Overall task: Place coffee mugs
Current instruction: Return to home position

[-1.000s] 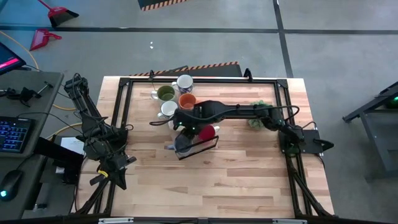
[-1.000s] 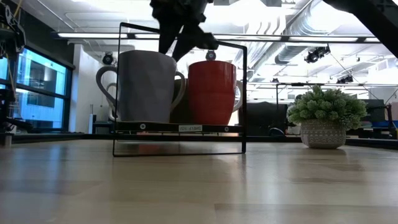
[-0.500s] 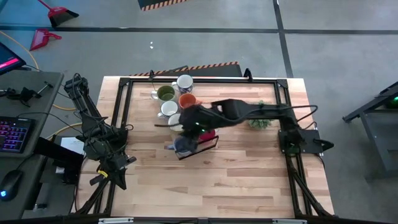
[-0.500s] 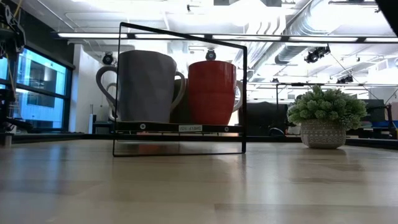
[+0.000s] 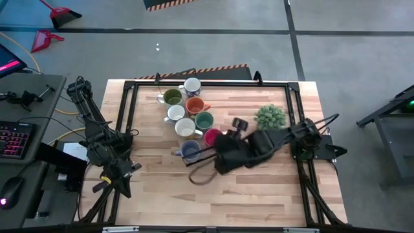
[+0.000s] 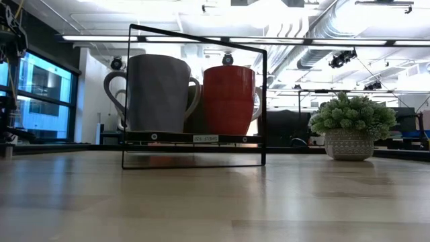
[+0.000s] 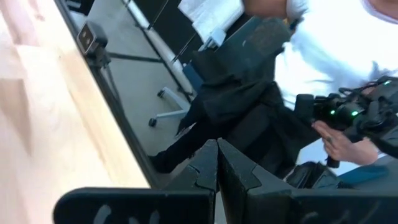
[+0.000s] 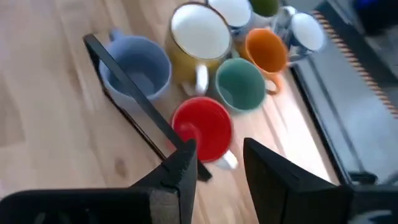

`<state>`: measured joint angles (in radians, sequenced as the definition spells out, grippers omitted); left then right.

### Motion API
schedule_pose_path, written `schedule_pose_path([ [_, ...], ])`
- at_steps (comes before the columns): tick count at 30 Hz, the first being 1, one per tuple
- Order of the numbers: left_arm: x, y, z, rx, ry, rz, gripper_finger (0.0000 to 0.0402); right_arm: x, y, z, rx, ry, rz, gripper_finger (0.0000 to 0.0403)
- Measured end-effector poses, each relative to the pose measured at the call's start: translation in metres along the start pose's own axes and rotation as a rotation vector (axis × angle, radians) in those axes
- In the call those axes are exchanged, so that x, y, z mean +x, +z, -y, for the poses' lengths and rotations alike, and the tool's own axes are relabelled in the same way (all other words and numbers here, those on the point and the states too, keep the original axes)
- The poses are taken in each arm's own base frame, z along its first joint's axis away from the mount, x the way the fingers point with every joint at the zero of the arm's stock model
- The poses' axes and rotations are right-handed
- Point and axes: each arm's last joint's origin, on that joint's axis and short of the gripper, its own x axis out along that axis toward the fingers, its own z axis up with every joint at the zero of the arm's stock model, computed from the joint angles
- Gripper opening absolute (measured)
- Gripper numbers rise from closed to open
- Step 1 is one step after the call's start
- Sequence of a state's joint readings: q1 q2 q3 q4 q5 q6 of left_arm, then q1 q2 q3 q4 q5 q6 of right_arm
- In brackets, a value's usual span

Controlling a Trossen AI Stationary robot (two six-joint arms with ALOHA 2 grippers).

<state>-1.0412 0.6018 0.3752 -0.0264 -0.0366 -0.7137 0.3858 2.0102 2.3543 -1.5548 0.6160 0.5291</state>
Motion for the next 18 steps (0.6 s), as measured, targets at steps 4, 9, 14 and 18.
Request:
schedule_pose_path([
  [4,0.000,0.003,0.003,-0.001,-0.029,0.033,0.0000,-0.019,-0.016,-0.018,-0.044,-0.024,0.048,0.0109],
  [9,0.000,0.007,0.005,-0.004,-0.030,0.084,0.0000,-0.037,-0.047,-0.027,-0.033,-0.087,0.115,0.0099],
  [14,-0.001,0.010,0.005,0.026,0.002,0.145,0.0000,-0.036,-0.096,-0.024,0.073,-0.151,0.161,0.0077],
  [18,-0.001,0.012,0.005,0.054,0.026,0.189,0.0000,-0.017,-0.141,-0.022,0.190,-0.116,0.204,0.0070],
])
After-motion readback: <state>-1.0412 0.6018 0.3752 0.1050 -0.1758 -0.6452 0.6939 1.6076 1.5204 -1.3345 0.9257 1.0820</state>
